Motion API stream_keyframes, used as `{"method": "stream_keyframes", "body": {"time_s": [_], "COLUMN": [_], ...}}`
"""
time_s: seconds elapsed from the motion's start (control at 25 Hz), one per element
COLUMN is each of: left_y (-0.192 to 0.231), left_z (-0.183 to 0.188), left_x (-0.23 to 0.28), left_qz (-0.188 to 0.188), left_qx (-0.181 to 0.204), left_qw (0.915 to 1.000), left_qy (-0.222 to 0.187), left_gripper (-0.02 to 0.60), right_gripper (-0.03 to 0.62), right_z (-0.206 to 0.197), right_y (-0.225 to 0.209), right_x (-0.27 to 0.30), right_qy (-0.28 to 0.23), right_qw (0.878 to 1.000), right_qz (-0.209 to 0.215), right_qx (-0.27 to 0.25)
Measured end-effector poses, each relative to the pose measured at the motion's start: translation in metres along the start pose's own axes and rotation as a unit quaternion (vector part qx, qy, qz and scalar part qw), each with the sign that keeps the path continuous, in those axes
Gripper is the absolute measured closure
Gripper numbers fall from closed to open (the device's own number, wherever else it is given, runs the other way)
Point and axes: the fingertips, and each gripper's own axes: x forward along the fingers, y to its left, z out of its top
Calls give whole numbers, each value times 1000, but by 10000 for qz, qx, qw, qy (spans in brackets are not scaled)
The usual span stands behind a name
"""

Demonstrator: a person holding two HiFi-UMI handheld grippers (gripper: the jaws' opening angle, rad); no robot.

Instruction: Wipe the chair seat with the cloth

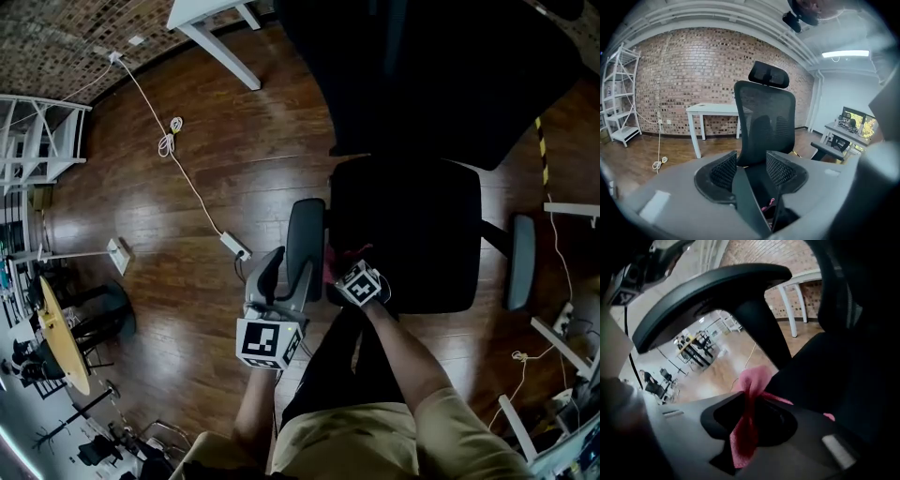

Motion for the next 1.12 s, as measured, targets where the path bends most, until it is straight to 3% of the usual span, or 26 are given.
{"method": "stream_keyframes", "body": {"time_s": [0.12, 0.24, 0.32, 0.4, 0.48, 0.56, 0.64, 0.68, 0.76, 0.84, 0.92, 1.0, 1.12], "left_y": [7, -3, -19, -39, -55, -67, -77, -79, -77, -69, -61, -55, -46], "left_z": [2, -2, -4, -1, 3, 0, -4, -5, -10, -15, -19, -19, -21], "left_x": [-1, 5, 12, 25, 42, 54, 62, 65, 66, 61, 53, 47, 34], "left_qz": [-28, -259, -467, -623, -768, -928, -1068, -1110, -1112, -1023, -938, -918, -870], "left_qx": [-26, -125, -99, 32, 96, 227, 407, 454, 446, 362, 256, 171, 177], "left_qw": [10000, 9995, 9988, 9979, 9967, 9952, 9933, 9926, 9927, 9941, 9953, 9956, 9960], "left_qy": [-26, -103, -129, -181, -241, -235, -193, -172, -130, -86, -40, 3, 116], "left_gripper": [397, 397, 401, 445, 443, 401, 323, 318, 318, 318, 321, 322, 324], "right_gripper": [514, 514, 514, 514, 514, 514, 514, 513, 512, 510, 510, 510, 510], "right_z": [-32, -110, -157, -200, -232, -243, -238, -224, -173, -114, -70, -30, -4], "right_y": [-40, -109, -142, -177, -206, -215, -213, -207, -173, -111, -44, 9, 51], "right_x": [-23, -88, -144, -204, -255, -276, -274, -264, -217, -147, -82, -35, 6], "right_qy": [208, 436, 660, 994, 1195, 1258, 1093, 764, -200, -679, -513, -364, 158], "right_qw": [9962, 9841, 9715, 9515, 9301, 9228, 9215, 9257, 9484, 9753, 9937, 9991, 9986], "right_qz": [-713, -1700, -2159, -2737, -3264, -3422, -3343, -3115, -2088, -857, -99, 142, 17], "right_qx": [-461, 266, 723, 995, 1187, 1245, 1644, 2005, 2378, 1918, 995, 169, -507]}}
